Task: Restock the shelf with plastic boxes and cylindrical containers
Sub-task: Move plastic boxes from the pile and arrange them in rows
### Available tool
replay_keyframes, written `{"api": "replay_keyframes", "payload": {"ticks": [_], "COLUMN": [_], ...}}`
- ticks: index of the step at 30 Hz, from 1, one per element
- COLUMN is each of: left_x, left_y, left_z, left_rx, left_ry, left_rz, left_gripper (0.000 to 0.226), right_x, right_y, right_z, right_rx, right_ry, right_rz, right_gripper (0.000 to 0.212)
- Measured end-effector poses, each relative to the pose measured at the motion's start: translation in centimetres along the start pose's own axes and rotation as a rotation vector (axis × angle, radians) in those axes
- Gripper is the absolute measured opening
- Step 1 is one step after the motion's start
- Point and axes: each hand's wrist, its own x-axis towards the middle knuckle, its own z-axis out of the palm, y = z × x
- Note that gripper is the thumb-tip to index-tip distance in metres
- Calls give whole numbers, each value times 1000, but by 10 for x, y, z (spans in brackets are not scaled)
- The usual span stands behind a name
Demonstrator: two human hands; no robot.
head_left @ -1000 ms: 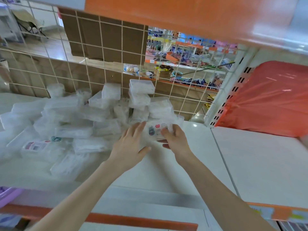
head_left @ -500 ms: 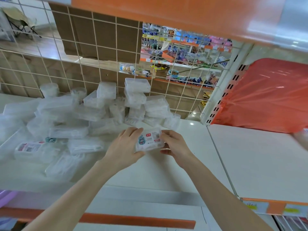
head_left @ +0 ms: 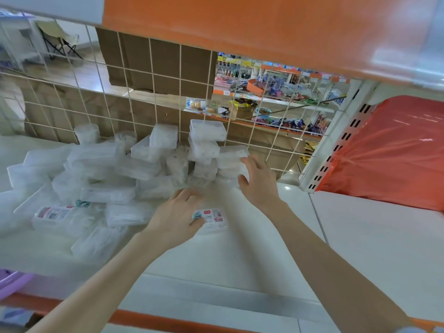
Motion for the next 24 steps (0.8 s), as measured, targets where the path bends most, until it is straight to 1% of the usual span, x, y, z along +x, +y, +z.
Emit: {"api": "replay_keyframes", "payload": {"ticks": [3,5,7,9,12,14,16,17,18,20,21,22,23,24], "left_x": [3,3,4,5,5,6,7,8,8,10,10,11,11,10], "left_y": [0,-1,-2,-4,-5,-5,-4,-3,-1,2,4,6,8,10], "left_z": [-7,-10,-12,-12,-11,-10,-9,-9,-9,-8,-8,-8,-8,-7], "left_rx": [29,32,38,41,37,32,16,4,-13,-59,-83,-107,-131,-152], "left_ry": [24,31,38,38,42,46,49,54,61,76,81,89,98,105], "left_rz": [-11,-20,-16,-6,5,8,13,16,18,22,26,31,36,41], "left_gripper": [49,49,49,49,48,48,47,47,48,48,49,49,49,48], "right_x": [24,33,35,30,21,14,7,3,-1,-9,-12,-14,-16,-19], "right_y": [2,2,3,4,10,12,15,14,13,10,8,6,4,1], "right_z": [5,10,16,19,19,16,13,10,6,-1,-4,-7,-9,-11], "right_rx": [-174,-212,-213,-212,-231,-246,-213,-149,-36,254,369,468,575,692], "right_ry": [-106,-196,-219,-133,9,41,80,114,148,194,178,150,114,81], "right_rz": [-51,-50,-19,-7,-64,-105,-100,-80,-51,59,140,227,314,401], "right_gripper": [54,59,64,58,45,39,36,34,30,9,6,10,8,9]}}
